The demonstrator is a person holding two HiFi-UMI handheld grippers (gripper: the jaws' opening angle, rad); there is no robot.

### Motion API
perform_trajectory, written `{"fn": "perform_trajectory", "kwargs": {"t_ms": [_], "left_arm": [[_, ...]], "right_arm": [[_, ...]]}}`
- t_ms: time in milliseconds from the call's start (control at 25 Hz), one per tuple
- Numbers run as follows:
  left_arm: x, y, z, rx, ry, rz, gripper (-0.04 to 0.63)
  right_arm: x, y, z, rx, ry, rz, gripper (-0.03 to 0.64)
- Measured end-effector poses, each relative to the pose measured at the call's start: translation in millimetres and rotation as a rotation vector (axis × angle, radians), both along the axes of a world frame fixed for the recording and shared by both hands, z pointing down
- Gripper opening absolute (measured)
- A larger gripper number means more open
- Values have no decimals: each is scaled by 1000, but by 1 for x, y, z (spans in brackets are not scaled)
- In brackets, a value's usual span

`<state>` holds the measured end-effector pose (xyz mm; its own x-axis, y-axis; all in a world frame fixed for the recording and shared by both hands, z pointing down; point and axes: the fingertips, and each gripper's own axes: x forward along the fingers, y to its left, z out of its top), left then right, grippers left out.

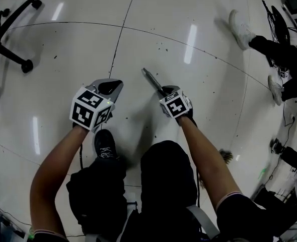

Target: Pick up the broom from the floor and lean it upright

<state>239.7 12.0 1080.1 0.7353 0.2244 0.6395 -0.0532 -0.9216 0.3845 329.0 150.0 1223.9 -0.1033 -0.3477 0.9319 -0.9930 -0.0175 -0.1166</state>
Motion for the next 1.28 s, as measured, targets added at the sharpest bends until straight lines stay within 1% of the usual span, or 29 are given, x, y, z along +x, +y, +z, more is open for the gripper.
{"fn": "perform_trajectory", "kwargs": {"t_ms": [120, 240, 280, 400, 440, 560, 720, 840, 960, 1120, 1280], "left_arm": [[-2, 0, 2, 10, -12, -4, 0], [10, -8, -16, 32, 14, -4, 0], [13, -13, -26, 51, 26, -3, 0], [20, -30, -65, 141, 61, 13, 0], [22, -34, -81, 149, 72, 15, 0], [25, -37, -133, 138, 96, 16, 0], [18, -33, -196, 123, 101, 13, 0], [8, -30, -249, 98, 106, -8, 0], [-9, -27, -303, 76, 120, -50, 0], [-40, -22, -366, 91, 139, -121, 0], [-72, -12, -411, 89, 126, -169, 0]], "right_arm": [[-5, -1, -6, 2, -11, -20, 81], [-1, -8, -31, 58, -7, -16, 81], [0, -10, -45, 79, -10, -10, 81], [-1, -20, -101, 140, -33, 11, 80], [0, -23, -122, 158, -35, 15, 80], [1, -33, -182, 205, -23, 16, 78], [-3, -44, -261, 260, -16, 18, 80], [-9, -52, -322, 298, -13, 11, 80], [-21, -55, -377, 327, -16, -9, 80], [-41, -60, -441, 354, -25, -56, 81], [-62, -64, -495, 374, -41, -89, 81]]}}
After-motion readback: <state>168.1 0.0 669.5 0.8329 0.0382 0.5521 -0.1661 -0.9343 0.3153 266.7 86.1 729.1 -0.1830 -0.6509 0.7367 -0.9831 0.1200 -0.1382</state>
